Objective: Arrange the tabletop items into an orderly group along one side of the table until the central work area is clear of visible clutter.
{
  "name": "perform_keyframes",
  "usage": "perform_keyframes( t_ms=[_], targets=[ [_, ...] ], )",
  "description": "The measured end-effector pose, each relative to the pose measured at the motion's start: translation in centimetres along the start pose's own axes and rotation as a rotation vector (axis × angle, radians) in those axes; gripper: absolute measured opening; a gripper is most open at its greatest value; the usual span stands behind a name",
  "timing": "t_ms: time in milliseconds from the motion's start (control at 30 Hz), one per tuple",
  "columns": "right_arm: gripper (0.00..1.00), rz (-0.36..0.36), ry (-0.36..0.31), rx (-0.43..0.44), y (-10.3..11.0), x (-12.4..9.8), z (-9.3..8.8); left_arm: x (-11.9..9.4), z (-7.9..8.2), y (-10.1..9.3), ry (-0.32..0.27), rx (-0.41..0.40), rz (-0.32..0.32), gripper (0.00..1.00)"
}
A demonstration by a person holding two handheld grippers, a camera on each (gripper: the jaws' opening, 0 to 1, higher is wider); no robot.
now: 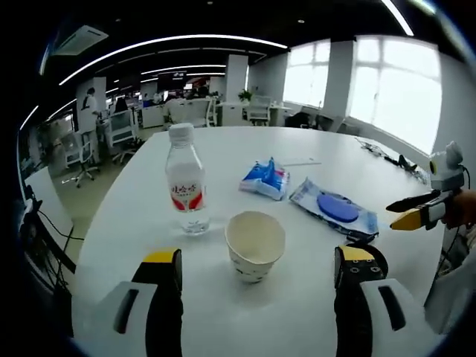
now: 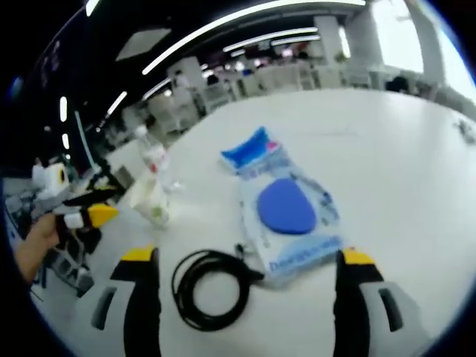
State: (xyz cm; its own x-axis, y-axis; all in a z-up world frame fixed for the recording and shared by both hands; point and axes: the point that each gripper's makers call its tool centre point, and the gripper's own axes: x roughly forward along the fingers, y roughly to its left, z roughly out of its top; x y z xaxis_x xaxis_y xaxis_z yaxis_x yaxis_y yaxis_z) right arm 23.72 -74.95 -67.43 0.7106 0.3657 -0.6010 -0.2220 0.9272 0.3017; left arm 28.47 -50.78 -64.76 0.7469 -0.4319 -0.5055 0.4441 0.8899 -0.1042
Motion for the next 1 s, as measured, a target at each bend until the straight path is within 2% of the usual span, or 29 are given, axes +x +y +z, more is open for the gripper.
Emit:
perform_keyframes(
  t_ms=[133, 433, 633, 1000],
  targets=[
    [0.95, -0.004, 0.002, -0.003, 0.0, 0.1, 0.0, 0.8, -0.3, 0.4, 0.006, 0.028, 0.022, 0.77],
    [0.95, -0.005, 0.006, -0.012, 0.2, 0.2, -0.1, 2.3, -0.8, 0.6, 0.012, 0.03, 0.027, 0.7],
    [0.95, -0.007, -0.002, -0.032, 0.2, 0.2, 0.1, 2.9, -0.8, 0.4, 0.001, 0.029, 0.025, 0.66],
    [0.93, 0.0, -0.005, -0.005, 0.1, 0.4, 0.4, 3.9, -0.5, 0.1, -0.004, 0.036, 0.022, 0.56]
  ],
)
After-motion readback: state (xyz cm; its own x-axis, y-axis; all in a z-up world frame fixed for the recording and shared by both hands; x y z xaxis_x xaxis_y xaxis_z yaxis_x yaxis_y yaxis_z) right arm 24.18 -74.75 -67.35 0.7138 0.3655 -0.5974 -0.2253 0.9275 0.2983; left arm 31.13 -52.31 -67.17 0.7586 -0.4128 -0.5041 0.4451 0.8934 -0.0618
